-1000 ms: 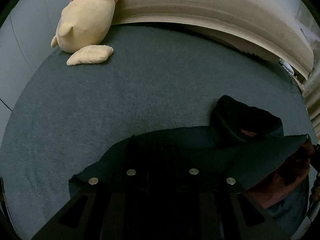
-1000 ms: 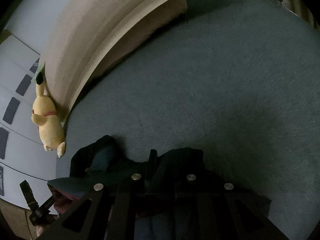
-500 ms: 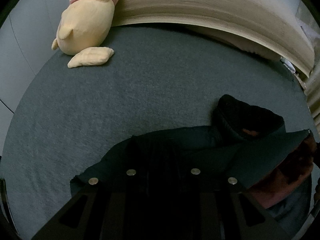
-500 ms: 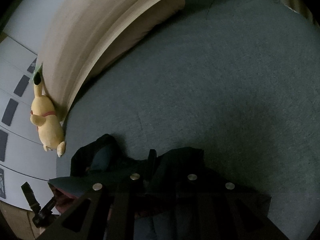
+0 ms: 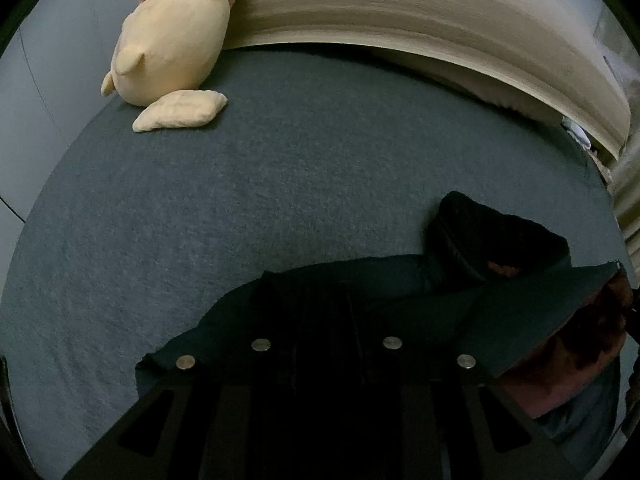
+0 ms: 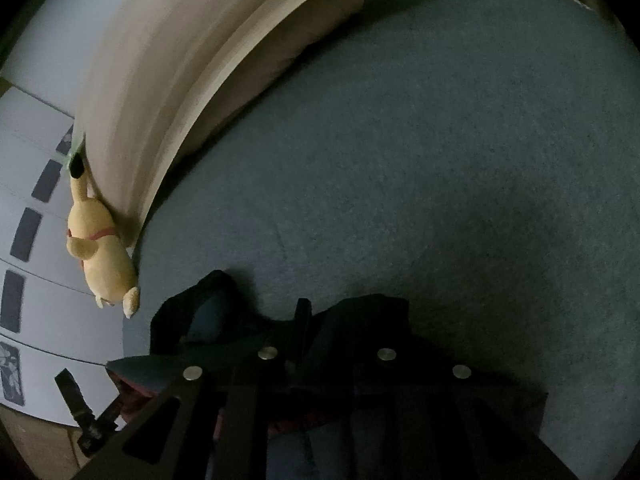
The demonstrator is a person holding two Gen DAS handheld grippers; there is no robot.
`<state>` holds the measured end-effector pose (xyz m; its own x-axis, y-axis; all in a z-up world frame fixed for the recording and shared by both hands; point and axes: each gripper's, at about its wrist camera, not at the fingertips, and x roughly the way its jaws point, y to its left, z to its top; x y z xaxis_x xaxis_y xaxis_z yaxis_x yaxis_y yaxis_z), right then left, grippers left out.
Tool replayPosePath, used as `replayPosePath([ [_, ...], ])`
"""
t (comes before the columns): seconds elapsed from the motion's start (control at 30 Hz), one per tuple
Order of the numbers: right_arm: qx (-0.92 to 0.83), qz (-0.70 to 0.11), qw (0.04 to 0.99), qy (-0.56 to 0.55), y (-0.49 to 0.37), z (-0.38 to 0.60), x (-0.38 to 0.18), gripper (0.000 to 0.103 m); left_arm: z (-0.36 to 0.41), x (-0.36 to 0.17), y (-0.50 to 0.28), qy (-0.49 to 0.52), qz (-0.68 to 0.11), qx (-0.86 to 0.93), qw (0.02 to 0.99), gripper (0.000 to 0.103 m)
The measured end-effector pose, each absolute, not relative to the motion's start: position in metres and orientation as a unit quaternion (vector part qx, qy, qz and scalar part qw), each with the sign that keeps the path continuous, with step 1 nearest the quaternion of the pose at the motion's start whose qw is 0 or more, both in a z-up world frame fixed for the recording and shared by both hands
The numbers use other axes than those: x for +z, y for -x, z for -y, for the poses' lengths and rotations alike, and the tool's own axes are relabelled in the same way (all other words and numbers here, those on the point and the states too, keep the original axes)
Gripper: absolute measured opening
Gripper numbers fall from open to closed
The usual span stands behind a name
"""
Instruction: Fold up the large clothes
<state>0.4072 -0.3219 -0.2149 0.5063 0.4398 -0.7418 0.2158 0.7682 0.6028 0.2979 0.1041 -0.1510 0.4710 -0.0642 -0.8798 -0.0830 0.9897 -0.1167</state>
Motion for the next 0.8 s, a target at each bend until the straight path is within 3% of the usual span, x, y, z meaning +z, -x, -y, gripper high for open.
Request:
replayPosePath([
  [0.23, 0.074, -0.494, 0.794, -0.346, -0.407, 0.326, -0.218, 0.021, -0.105, -0.152, -0.301, 0.085, -0.52, 0.006, 0.85, 0.025],
  [0.37, 0.079, -0.492, 0.791, -0.355, -0.407, 0.329, -0.215, 0.027, -0.11, -0.154, -0.302, 0.105, -0.526, 0.0, 0.844, 0.025],
  [0.43, 0.082, -0.49, 0.788, -0.364, -0.407, 0.33, -0.215, 0.033, -0.11, -0.155, -0.302, 0.107, -0.529, -0.004, 0.842, 0.026],
  [0.5, 0.091, -0.485, 0.784, -0.377, -0.406, 0.332, -0.214, 0.054, -0.112, -0.155, -0.303, 0.112, -0.532, -0.007, 0.839, 0.026],
  [0.57, 0.101, -0.479, 0.783, -0.384, -0.406, 0.332, -0.21, 0.069, -0.114, -0.154, -0.304, 0.12, -0.538, -0.014, 0.834, 0.026],
  [0.67, 0.097, -0.463, 0.792, -0.385, -0.403, 0.334, -0.198, 0.075, -0.119, -0.151, -0.308, 0.133, -0.548, -0.021, 0.825, 0.028],
  [0.8, 0.094, -0.439, 0.799, -0.401, -0.399, 0.343, -0.184, 0.077, -0.131, -0.142, -0.312, 0.188, -0.56, -0.038, 0.806, 0.043],
])
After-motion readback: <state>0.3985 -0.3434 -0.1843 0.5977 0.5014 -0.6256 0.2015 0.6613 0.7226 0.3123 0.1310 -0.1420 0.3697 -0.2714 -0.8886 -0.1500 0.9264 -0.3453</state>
